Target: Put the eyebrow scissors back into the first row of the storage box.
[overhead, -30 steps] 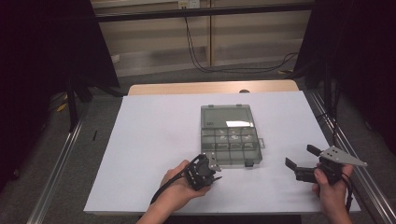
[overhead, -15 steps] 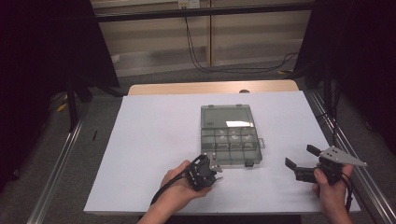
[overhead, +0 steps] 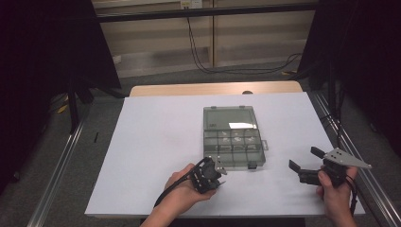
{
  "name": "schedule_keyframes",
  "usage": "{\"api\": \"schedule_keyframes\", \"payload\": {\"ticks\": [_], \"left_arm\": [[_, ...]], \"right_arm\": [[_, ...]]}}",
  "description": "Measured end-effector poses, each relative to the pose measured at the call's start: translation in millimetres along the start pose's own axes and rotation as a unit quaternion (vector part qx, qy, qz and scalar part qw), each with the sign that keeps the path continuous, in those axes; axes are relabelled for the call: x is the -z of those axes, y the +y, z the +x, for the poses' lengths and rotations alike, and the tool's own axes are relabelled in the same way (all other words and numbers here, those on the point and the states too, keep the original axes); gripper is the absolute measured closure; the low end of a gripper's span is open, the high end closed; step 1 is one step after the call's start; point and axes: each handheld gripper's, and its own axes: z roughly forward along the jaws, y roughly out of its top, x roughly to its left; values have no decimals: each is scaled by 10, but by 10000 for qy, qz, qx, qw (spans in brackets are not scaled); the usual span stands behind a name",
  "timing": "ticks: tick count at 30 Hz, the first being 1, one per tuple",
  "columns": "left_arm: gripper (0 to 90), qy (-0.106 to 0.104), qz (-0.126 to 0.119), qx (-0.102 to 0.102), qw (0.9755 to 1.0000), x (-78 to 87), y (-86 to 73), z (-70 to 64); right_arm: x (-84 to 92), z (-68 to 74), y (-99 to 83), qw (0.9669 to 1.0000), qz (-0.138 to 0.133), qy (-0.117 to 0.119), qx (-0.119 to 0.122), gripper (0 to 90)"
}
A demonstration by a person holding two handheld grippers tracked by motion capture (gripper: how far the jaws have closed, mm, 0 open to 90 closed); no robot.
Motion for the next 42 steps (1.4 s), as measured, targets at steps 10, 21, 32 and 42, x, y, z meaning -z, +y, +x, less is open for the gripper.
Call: {"api": "schedule_keyframes", "payload": {"ticks": [10,21,32,42], "left_arm": [[889,-171,-141,75,9997,20,-31,76],[888,-193,-660,300,9972,242,25,214],[887,-249,-832,257,9959,381,178,325],[887,-240,-957,292,9947,458,303,456]], "right_arm": [[4,4,0,10000,4,-12,5,0],[3,19,0,10000,-21,-4,36,0],[4,26,-5,10000,-35,33,81,0],[3,33,-10,9999,-22,52,116,0]]}}
